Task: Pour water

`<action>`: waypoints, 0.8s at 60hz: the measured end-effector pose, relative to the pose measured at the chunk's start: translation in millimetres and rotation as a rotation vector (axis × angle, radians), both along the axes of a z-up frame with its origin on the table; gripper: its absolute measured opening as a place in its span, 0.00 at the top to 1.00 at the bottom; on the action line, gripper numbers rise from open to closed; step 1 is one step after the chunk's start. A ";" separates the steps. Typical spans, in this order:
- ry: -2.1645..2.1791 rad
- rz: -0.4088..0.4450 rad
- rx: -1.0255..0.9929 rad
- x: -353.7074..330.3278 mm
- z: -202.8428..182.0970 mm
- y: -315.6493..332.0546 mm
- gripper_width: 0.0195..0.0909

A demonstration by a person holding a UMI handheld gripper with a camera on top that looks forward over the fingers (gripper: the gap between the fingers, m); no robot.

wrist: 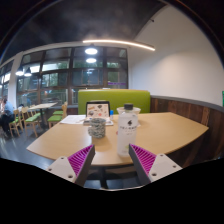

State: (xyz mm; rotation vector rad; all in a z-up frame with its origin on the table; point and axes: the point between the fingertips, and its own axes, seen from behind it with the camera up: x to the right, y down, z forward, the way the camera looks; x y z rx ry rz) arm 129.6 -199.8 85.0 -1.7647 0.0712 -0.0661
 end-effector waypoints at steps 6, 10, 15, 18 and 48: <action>-0.040 -0.021 0.016 24.6 -1.0 27.8 0.19; -0.054 -0.030 0.022 41.6 -2.1 54.8 0.19; -0.071 -0.025 0.043 50.4 1.6 84.6 0.19; -0.089 -0.034 0.053 59.3 2.3 104.0 0.19; -0.049 -0.039 0.135 74.2 2.2 177.7 0.66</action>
